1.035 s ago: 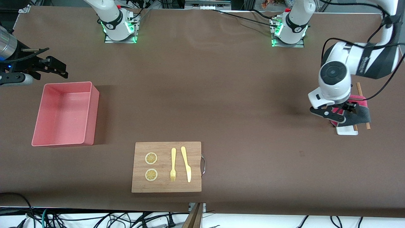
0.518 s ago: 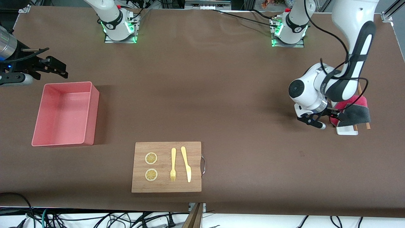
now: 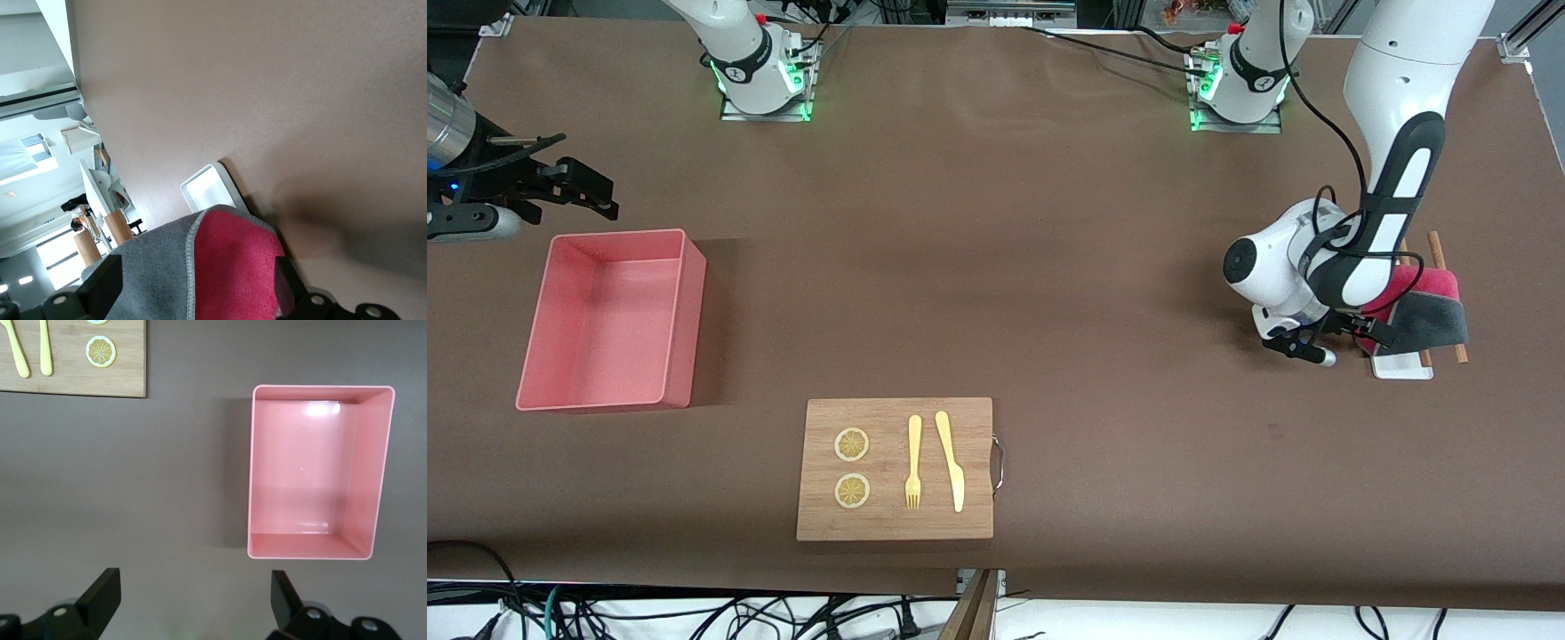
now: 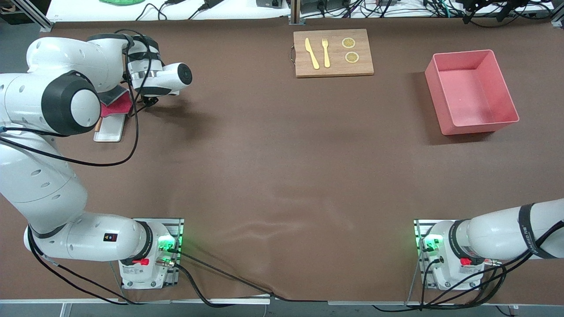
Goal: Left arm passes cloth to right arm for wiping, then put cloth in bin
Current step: 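Lower the left gripper onto the grey-pink cloth on the white tray, then close the left gripper on the cloth edge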
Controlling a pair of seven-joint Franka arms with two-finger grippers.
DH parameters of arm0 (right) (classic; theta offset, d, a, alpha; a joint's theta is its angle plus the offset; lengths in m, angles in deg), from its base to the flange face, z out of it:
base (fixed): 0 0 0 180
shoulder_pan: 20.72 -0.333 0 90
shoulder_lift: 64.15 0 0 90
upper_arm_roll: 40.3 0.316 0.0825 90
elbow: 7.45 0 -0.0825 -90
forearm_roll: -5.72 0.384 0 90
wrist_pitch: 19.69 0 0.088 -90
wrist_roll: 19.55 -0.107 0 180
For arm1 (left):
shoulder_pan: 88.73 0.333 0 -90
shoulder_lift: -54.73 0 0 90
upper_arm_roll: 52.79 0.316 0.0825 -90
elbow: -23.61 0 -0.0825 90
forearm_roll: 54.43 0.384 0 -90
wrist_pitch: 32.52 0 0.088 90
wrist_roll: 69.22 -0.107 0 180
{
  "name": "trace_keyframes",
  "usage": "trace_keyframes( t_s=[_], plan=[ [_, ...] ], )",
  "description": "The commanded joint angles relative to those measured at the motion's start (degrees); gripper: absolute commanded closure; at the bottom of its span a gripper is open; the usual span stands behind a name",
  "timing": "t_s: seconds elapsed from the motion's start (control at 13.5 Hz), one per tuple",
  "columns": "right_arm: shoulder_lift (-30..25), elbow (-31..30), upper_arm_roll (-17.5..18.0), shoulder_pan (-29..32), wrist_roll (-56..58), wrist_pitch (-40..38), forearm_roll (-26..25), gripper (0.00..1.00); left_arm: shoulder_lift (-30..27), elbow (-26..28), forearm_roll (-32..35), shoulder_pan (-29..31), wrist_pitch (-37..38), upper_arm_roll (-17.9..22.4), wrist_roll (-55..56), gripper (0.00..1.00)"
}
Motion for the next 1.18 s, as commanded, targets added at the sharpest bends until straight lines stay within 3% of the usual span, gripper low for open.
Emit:
trace_keyframes(
  t_s=[0.0,0.37,0.52,0.67,0.74,0.96,1.11],
  plan=[
    [0.4,1.3,0.4,0.2,0.6,-1.1,-0.6,0.01,0.2,-0.4,3.3,-0.2,0.8,1.4,1.4,0.0],
    [0.4,1.3,0.4,0.2,0.6,-1.1,-0.7,0.01,2.2,-0.5,7.0,-0.1,0.8,3.2,4.7,0.0],
    [0.4,1.3,0.4,0.2,0.6,-1.0,-0.7,0.01,2.2,-0.6,7.0,-0.1,0.8,3.2,4.7,0.28],
    [0.4,1.3,0.4,0.2,0.6,-1.0,-0.6,0.01,2.2,-0.7,7.0,-0.1,0.7,3.2,4.3,0.48],
    [0.4,1.3,0.4,0.2,0.6,-1.0,-0.6,0.01,2.2,-0.9,7.0,-0.1,0.7,3.2,4.3,0.53],
    [0.4,1.3,0.4,0.2,0.5,-1.0,-0.6,0.01,2.9,-2.1,8.6,0.1,0.6,3.4,4.1,0.53],
    [0.4,1.3,0.4,0.2,0.5,-1.0,-0.7,0.01,2.8,-2.1,8.5,-0.2,0.7,3.4,4.0,0.67]
  ],
)
